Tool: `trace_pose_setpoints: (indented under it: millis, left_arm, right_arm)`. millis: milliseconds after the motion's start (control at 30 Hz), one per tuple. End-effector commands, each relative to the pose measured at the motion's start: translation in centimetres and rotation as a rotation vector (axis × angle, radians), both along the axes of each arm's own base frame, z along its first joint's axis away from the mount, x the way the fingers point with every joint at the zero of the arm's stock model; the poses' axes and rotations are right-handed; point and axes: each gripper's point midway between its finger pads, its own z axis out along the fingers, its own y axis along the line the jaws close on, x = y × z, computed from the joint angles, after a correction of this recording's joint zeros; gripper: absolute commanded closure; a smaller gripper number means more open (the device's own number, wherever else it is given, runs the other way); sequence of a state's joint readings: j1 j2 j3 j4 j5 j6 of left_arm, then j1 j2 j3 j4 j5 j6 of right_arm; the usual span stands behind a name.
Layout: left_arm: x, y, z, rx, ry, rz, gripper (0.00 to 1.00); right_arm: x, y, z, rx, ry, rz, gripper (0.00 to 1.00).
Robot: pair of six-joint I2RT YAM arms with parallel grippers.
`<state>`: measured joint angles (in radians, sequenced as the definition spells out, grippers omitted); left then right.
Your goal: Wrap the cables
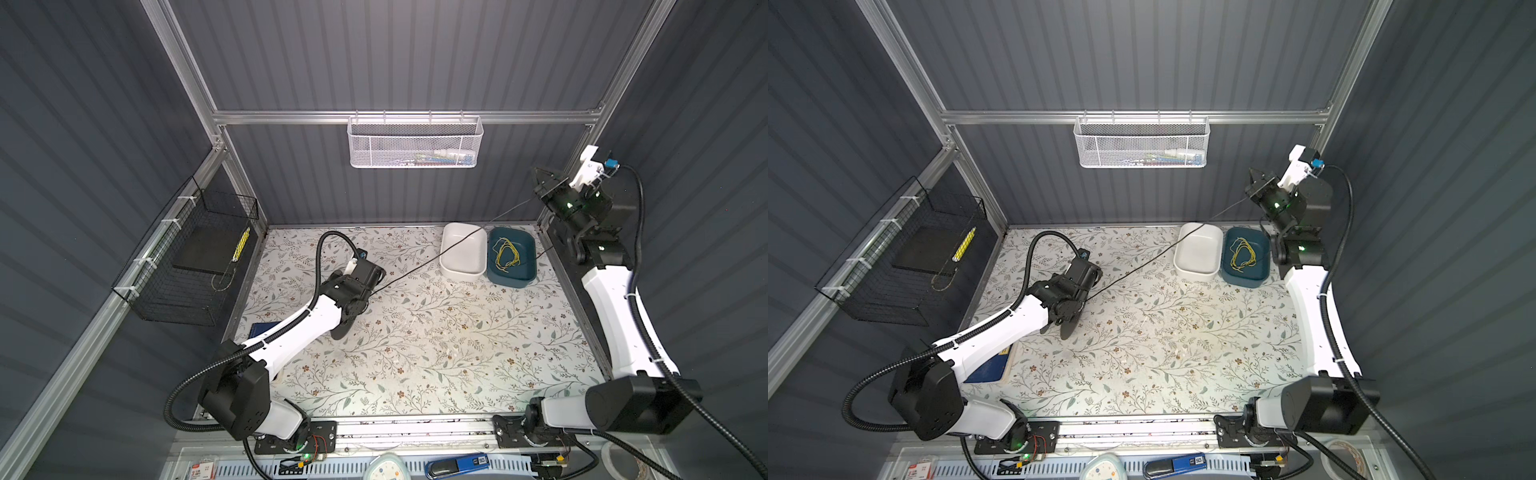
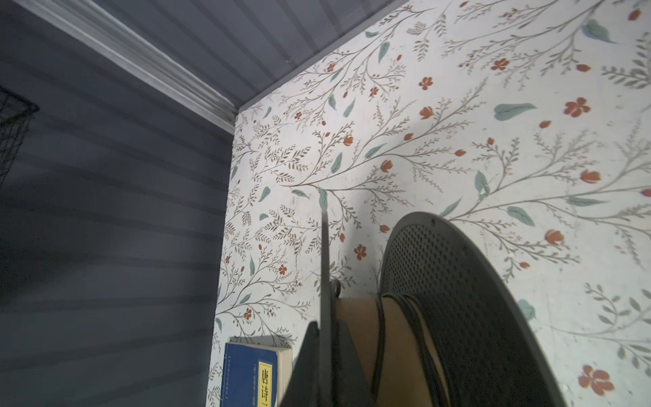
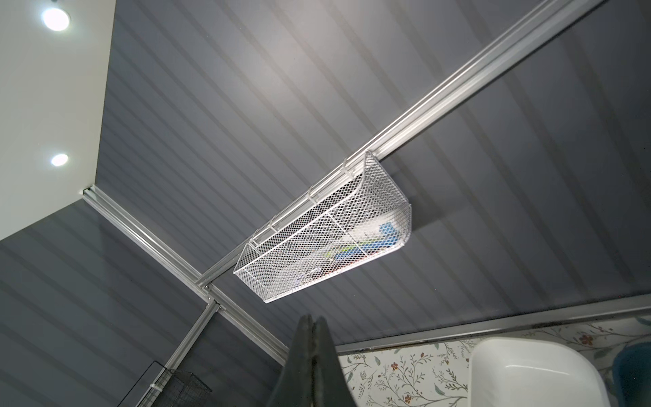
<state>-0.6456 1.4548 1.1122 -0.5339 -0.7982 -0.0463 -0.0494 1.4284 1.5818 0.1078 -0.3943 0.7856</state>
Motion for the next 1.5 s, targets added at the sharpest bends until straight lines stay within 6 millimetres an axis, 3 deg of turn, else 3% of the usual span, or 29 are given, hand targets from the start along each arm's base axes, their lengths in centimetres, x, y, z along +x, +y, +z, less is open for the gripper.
trace_pose_setpoints:
  millis: [0,167,300,433,667,767,800,900,1033,1133,1267,1467]
  left_arm:
    - [-1.9,-1.8,-0.2,-0.019,0.082,-0.16,1.0]
    - [-6.0,-4.8,1.5,-0.149,0.107,-0.408,1.0]
    - [-8.4,-5.7,4.5,-0.234,0.087,-0.541,1.0]
    - [-10.9,-6.3,9.3,-0.345,0.057,-0.641,1.0]
    - [-13.2,-7.2,19.4,-0.554,-0.139,-0.751,1.0]
    - [-12.7,-8.2,21.9,-0.639,-0.184,-0.755,1.0]
    - [-12.7,-8.7,24.2,-0.689,-0.22,-0.771,1.0]
    - [-12.4,-10.1,27.7,-0.789,-0.279,-0.813,1.0]
    - [-10.7,-9.9,32.7,-0.871,-0.431,-0.76,1.0]
    - [-8.8,-9.3,35.6,-0.925,-0.524,-0.672,1.0]
    - [-5.4,-7.6,37.3,-0.959,-0.649,-0.469,1.0]
    - [-0.3,-4.5,35.7,-0.96,-0.781,-0.125,1.0]
  right_arm:
    - [2.8,-1.3,0.4,-0.072,0.005,-0.112,1.0]
    - [7.0,-1.6,-1.0,-0.162,0.046,-0.186,1.0]
    - [9.8,-1.7,-3.4,-0.247,0.097,-0.24,1.0]
    - [11.8,-2.7,-7.0,-0.333,0.175,-0.3,1.0]
    - [11.8,-1.8,-14.4,-0.435,0.292,-0.325,1.0]
    - [10.7,-0.8,-16.6,-0.494,0.31,-0.341,1.0]
    - [10.2,-0.2,-17.1,-0.517,0.311,-0.345,1.0]
    - [8.5,1.2,-19.3,-0.589,0.33,-0.357,1.0]
    - [5.1,3.6,-21.5,-0.633,0.33,-0.333,1.0]
    - [2.1,5.0,-22.1,-0.638,0.33,-0.315,1.0]
    - [-2.4,8.0,-23.3,-0.613,0.315,-0.248,1.0]
    - [-8.8,14.9,-25.3,-0.631,0.284,-0.085,1.0]
